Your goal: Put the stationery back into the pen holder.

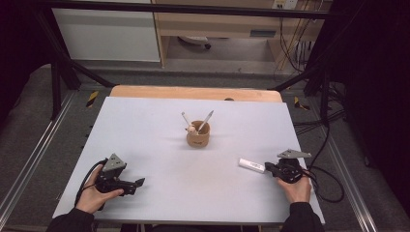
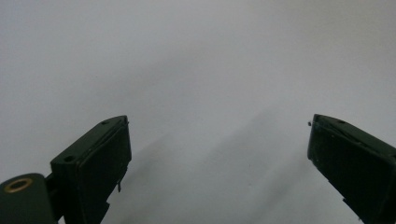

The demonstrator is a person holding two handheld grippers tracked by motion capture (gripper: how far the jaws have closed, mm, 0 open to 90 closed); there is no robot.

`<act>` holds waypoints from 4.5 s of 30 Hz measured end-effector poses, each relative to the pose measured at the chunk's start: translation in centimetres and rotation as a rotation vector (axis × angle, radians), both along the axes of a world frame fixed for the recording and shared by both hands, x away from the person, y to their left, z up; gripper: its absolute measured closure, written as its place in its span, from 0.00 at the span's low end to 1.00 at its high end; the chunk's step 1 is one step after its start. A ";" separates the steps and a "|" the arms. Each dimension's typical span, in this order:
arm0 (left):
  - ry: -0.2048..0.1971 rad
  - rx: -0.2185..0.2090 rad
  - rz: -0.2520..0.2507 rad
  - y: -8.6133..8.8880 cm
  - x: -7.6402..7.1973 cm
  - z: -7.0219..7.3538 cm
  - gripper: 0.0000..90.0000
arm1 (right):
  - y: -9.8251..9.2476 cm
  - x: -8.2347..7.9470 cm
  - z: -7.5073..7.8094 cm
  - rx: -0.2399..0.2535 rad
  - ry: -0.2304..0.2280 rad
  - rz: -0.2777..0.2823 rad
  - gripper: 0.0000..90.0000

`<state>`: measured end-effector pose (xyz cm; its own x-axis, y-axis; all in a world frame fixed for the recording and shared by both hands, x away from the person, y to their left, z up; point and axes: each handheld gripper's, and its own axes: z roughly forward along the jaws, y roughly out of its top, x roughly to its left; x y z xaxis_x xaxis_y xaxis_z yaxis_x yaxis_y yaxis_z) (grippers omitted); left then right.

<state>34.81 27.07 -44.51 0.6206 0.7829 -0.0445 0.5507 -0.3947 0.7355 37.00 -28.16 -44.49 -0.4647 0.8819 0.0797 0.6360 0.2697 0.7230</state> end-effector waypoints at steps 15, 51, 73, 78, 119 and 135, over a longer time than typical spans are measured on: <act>0.000 0.001 -0.001 0.0 0.0 0.0 0.07 | 2.4 0.1 -0.1 0.020 0.003 0.058 1.00; 0.001 0.004 -0.005 0.0 0.0 0.1 0.07 | 4.0 -1.1 0.2 0.012 0.019 0.144 1.00; 0.000 0.002 -0.006 0.1 0.0 0.1 0.07 | 5.1 0.9 2.6 -0.015 0.045 0.231 0.25; 0.001 0.000 -0.006 0.1 0.0 0.1 0.07 | 6.0 2.2 2.7 -0.065 0.071 0.265 0.14; 0.003 -0.002 -0.009 0.1 0.0 0.0 0.07 | 10.3 6.9 2.3 -0.321 0.276 0.462 0.69; 0.006 0.000 -0.012 0.1 0.0 0.0 0.07 | 10.7 6.9 2.1 -0.346 0.299 0.427 0.78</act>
<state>34.80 27.12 -44.53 0.6296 0.7754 -0.0484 0.5502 -0.4009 0.7325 43.88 -17.46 -42.40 -0.7834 0.6215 0.0042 0.5820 0.7313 0.3557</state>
